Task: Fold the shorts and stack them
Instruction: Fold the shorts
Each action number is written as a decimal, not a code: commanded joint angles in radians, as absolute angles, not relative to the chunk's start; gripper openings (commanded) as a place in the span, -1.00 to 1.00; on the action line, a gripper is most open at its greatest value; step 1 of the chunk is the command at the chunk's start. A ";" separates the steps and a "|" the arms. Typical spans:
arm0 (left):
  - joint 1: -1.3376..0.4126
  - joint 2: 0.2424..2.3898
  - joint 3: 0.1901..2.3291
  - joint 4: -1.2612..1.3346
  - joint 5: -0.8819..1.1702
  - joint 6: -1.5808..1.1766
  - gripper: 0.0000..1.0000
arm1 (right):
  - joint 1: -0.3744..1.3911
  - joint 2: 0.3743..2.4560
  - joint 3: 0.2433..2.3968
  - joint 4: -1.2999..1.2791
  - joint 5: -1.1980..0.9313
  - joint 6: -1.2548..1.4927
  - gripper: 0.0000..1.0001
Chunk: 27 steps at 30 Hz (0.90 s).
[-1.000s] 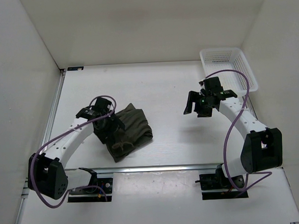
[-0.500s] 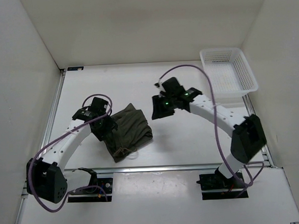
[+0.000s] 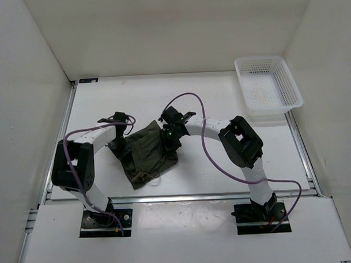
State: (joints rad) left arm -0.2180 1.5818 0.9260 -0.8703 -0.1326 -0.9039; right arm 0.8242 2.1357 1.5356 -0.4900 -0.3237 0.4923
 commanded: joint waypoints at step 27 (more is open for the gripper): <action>-0.293 1.448 1.654 -1.048 -0.201 -0.583 1.00 | 0.537 1.186 1.217 -0.733 0.527 0.499 1.00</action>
State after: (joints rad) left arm -0.3111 1.6440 1.5990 -1.0088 -0.1577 -0.6422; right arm 0.5758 1.2625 1.2510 -0.5915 0.3161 0.5327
